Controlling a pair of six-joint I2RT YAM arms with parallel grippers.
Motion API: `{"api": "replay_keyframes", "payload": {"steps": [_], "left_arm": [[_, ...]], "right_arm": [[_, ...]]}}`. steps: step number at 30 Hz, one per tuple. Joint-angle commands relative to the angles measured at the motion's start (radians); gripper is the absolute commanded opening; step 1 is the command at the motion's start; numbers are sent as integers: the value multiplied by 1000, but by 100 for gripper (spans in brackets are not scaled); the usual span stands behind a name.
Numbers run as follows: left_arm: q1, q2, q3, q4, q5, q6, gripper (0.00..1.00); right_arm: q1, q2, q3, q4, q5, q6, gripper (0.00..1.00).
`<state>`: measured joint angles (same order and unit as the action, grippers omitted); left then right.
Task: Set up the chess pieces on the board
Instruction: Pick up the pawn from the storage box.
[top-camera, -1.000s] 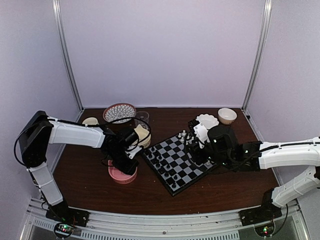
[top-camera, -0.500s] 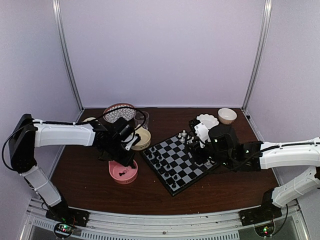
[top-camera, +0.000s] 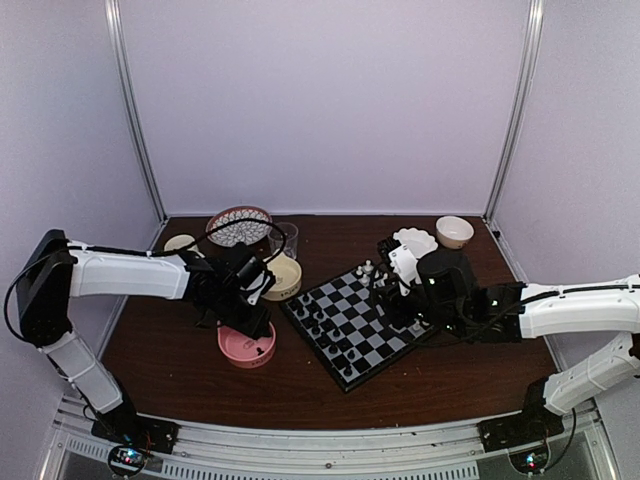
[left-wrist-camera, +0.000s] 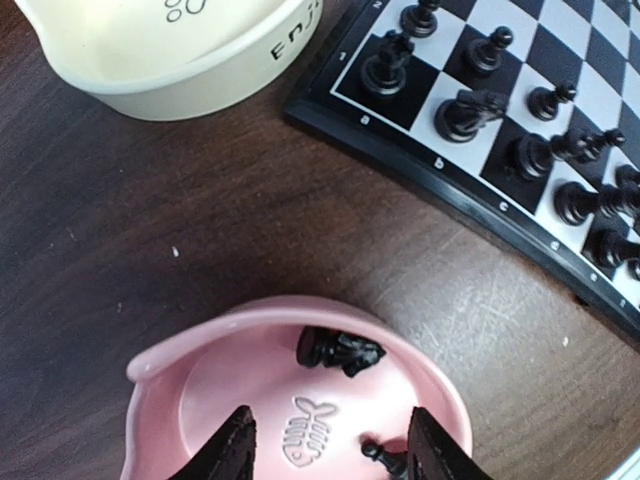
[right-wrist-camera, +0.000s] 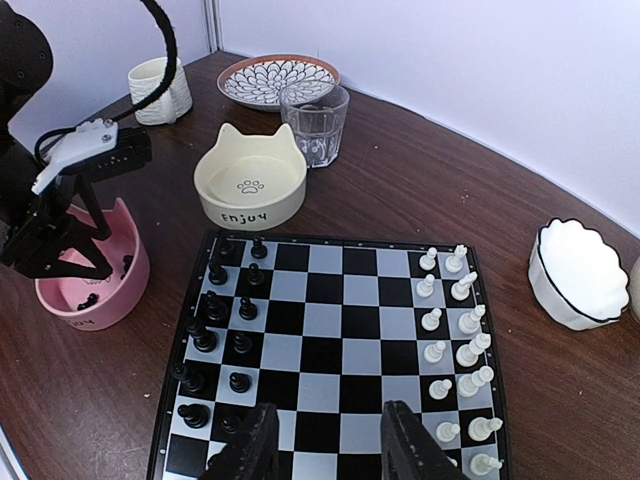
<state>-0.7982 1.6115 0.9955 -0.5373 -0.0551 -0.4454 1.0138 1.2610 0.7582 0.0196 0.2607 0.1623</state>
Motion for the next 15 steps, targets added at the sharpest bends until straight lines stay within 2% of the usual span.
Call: {"api": "replay_keyframes", "payload": {"steps": [1,5,10,15], "left_arm": [[-1,50,-2,89,-29,-42,52],[-1,99,17,115,-35,-48,48],[-1,130,25,128,-107,-56,44],[-1,144,19,134,-157,-60,32]], "right_arm": [[-6,-8,-11,13,8,4,38],[-6,-9,-13,14,8,5,38],[-6,-14,-14,13,8,5,38],[-6,-15,-16,13,5,7,38]]}}
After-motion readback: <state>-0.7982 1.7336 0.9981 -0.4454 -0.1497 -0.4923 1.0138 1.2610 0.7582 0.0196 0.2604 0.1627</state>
